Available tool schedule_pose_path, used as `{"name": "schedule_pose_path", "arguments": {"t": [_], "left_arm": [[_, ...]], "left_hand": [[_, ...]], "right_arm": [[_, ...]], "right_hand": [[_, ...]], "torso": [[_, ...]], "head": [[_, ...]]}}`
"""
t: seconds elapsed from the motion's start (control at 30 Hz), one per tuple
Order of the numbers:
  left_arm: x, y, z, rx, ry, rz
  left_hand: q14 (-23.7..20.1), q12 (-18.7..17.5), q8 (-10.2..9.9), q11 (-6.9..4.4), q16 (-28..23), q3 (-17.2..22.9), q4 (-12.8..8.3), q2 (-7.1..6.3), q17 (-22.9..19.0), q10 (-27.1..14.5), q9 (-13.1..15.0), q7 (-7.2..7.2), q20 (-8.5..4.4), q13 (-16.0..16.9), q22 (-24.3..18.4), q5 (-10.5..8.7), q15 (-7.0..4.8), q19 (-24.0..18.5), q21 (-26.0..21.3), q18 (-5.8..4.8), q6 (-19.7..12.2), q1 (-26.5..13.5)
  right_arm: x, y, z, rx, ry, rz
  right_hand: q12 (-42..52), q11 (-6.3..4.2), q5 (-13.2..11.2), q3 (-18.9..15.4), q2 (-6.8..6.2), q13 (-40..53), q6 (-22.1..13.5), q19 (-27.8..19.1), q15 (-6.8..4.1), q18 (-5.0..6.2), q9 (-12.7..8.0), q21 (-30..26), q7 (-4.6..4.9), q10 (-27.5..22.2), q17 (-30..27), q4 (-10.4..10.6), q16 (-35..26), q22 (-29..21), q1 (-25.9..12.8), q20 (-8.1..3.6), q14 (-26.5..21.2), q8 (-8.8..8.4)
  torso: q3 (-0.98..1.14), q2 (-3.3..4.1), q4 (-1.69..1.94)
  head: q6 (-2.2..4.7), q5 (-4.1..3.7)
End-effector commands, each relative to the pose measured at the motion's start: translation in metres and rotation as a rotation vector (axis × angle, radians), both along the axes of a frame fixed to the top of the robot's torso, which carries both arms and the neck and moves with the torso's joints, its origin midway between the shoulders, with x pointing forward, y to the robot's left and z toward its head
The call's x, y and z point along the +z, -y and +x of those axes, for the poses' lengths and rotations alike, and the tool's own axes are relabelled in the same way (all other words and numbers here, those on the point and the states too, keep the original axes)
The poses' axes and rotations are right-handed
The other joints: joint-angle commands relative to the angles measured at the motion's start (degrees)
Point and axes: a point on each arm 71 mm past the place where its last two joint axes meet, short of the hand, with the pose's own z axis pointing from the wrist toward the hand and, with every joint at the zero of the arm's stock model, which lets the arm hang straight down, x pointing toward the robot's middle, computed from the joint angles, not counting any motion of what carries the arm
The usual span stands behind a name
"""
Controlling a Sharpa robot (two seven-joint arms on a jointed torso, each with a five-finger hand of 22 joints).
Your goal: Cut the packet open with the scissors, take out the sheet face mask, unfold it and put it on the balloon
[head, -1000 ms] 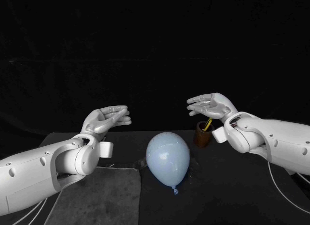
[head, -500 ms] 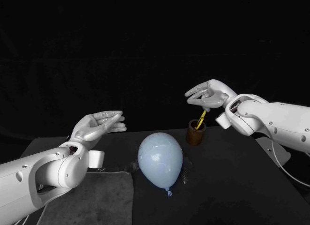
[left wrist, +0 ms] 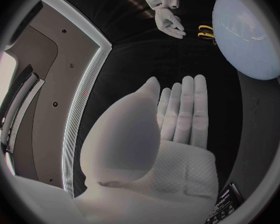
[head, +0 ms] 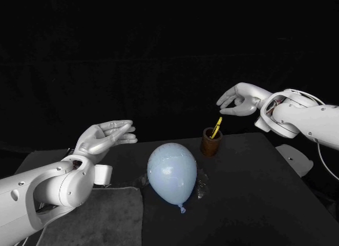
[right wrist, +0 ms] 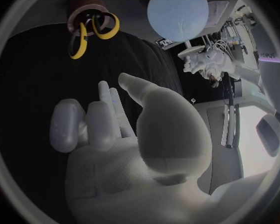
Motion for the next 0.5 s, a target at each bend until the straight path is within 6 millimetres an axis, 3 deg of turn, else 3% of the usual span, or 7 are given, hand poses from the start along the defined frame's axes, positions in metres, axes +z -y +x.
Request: {"name": "schedule_pose_path", "arguments": {"t": [0.03,0.1,0.2,0.27,0.4,0.5], "left_arm": [[0.003,0.003,0.000,-0.024,0.010,-0.008],[0.003,0.003,-0.001,-0.026,0.011,-0.009],[0.004,0.003,-0.001,-0.026,0.013,-0.009],[0.004,0.002,-0.001,-0.024,0.013,-0.008],[0.004,0.001,0.000,-0.018,0.011,-0.011],[0.005,0.001,0.000,-0.016,0.010,-0.013]], "left_hand": [[-0.42,-0.23,-0.23,0.40,0.28,0.05,0.40,-0.43,0.03,0.07,-0.09,0.27,-0.10,0.06,0.07,0.16,-0.10,-0.40,0.33,0.05,0.12,-0.04],[-0.41,-0.26,-0.25,0.40,0.40,0.02,0.50,-0.43,0.16,0.08,-0.10,0.30,-0.08,0.07,0.09,0.16,-0.11,-0.41,0.38,0.08,0.14,-0.13],[-0.40,-0.27,-0.26,0.41,0.44,0.02,0.52,-0.41,0.19,0.08,-0.11,0.30,-0.08,0.07,0.10,0.15,-0.12,-0.41,0.40,0.09,0.14,-0.14],[-0.39,-0.28,-0.27,0.41,0.47,0.03,0.55,-0.39,0.23,0.07,-0.11,0.31,-0.08,0.07,0.11,0.16,-0.12,-0.40,0.42,0.10,0.14,-0.16],[-0.41,-0.30,-0.28,0.42,0.55,0.02,0.63,-0.35,0.32,0.08,-0.12,0.33,-0.06,0.08,0.12,0.16,-0.11,-0.41,0.45,0.11,0.15,-0.24],[-0.41,-0.30,-0.28,0.42,0.55,0.02,0.63,-0.35,0.32,0.08,-0.12,0.33,-0.06,0.08,0.12,0.16,-0.11,-0.41,0.45,0.11,0.15,-0.24]], "right_arm": [[-0.001,0.001,0.000,-0.015,0.058,-0.253],[0.000,0.002,0.000,-0.020,0.084,-0.309],[0.000,0.002,0.000,-0.023,0.107,-0.368],[-0.001,0.000,0.000,-0.020,0.124,-0.421],[-0.002,-0.005,0.000,-0.010,0.146,-0.470],[-0.002,-0.009,0.001,-0.002,0.153,-0.485]], "right_hand": [[-0.32,-0.03,-0.38,-0.54,-0.58,-0.11,-0.14,-0.39,0.51,-0.34,0.07,0.25,-0.42,-1.01,0.01,0.10,0.36,0.07,0.21,-0.13,0.97,-0.37],[-0.28,0.02,-1.03,-1.38,-0.69,-0.13,-0.31,-1.90,0.64,0.05,0.12,-0.80,-0.58,-2.37,-1.40,0.51,-0.35,-1.74,0.67,-0.11,0.48,-0.47],[-0.19,-0.11,-4.79,-3.80,-0.36,-0.07,-1.45,-3.14,0.67,0.36,-0.02,-1.88,-1.35,-4.28,-2.23,1.46,-0.58,-3.01,2.62,-0.07,0.25,-1.34],[-0.21,0.07,-4.85,-5.63,-0.23,-0.14,-1.45,-4.22,0.80,0.65,-0.01,-2.92,-1.54,-5.61,-3.10,2.04,-0.97,-4.43,3.92,0.05,0.08,-1.62],[-0.18,-0.68,-4.98,-11.04,0.57,-0.17,-1.53,-5.77,0.28,1.19,-0.13,-5.12,-2.50,-8.94,-4.46,4.60,-1.59,-6.81,7.72,-0.34,-0.06,-2.59],[-0.27,-1.01,-5.09,-12.59,0.70,-0.24,-1.77,-6.03,0.04,1.31,-0.23,-5.74,-2.84,-10.34,-4.74,5.78,-1.69,-7.32,9.08,-0.52,-0.03,-3.07]], "torso": [[0.18,0.35,-0.13],[0.20,0.46,-0.07],[0.24,0.66,-0.01],[0.28,0.76,0.04],[0.32,0.94,-0.08],[0.32,0.99,-0.10]], "head": [[0.11,-0.46],[0.32,-0.71],[0.37,-1.02],[0.44,-1.04],[0.64,-0.94],[0.72,-0.88]]}}
